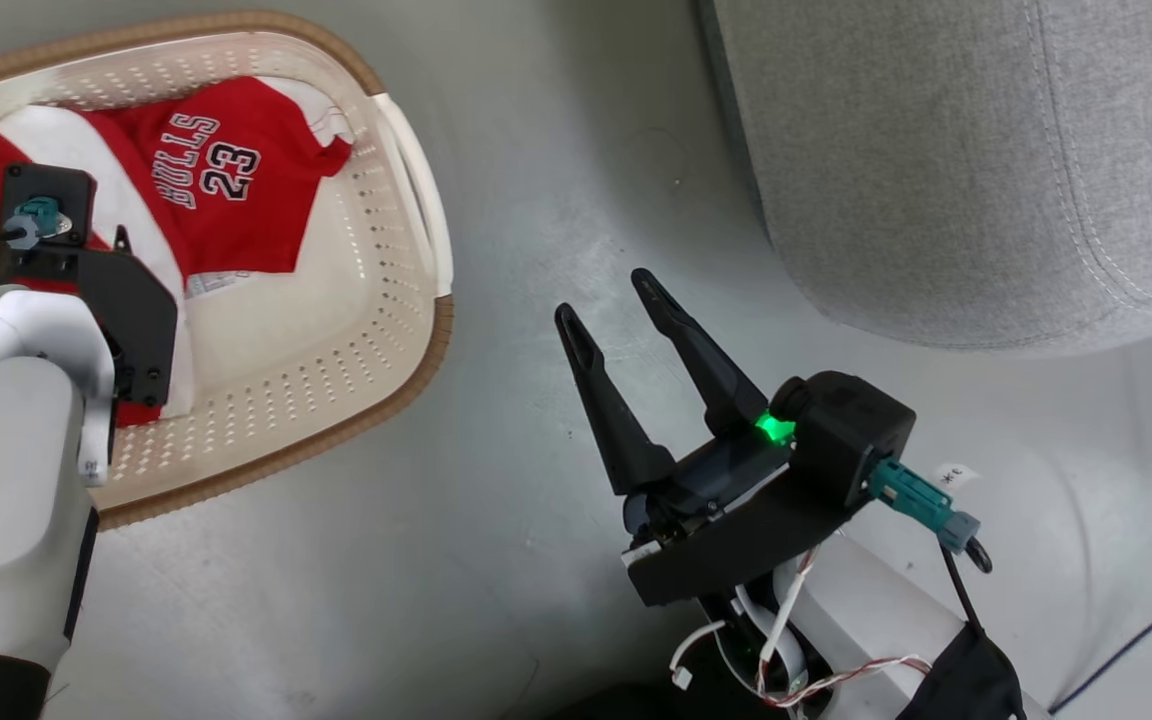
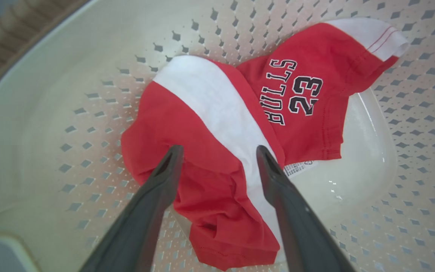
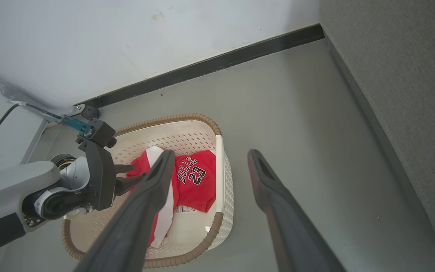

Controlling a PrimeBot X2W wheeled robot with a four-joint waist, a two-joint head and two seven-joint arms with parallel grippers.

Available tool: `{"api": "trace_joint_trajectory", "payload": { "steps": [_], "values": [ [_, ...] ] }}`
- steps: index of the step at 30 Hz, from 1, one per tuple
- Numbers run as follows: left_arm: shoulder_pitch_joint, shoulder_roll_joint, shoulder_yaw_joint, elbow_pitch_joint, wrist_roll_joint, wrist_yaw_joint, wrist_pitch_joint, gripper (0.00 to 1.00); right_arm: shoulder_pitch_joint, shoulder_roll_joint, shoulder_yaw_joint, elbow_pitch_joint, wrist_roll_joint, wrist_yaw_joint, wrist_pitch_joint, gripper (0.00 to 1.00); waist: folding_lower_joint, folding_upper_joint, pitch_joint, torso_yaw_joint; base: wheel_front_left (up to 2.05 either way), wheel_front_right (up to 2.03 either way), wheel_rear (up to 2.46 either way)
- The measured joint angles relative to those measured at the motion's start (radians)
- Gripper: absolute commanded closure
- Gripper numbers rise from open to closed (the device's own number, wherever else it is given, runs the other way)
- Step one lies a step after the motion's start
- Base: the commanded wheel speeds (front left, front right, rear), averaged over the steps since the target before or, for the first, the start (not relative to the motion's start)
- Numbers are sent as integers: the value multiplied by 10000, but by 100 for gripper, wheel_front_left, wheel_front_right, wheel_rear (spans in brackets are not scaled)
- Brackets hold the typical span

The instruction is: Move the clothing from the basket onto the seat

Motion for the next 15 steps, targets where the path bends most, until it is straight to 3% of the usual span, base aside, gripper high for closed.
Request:
{"api": "trace_joint_trajectory", "payload": {
  "steps": [15],
  "values": [
    [-246,577,188,320,408,38,529,0,-12,10,-12,-150,506,0,0,0,0,0,349,-892,0,0,0]
  ]
}}
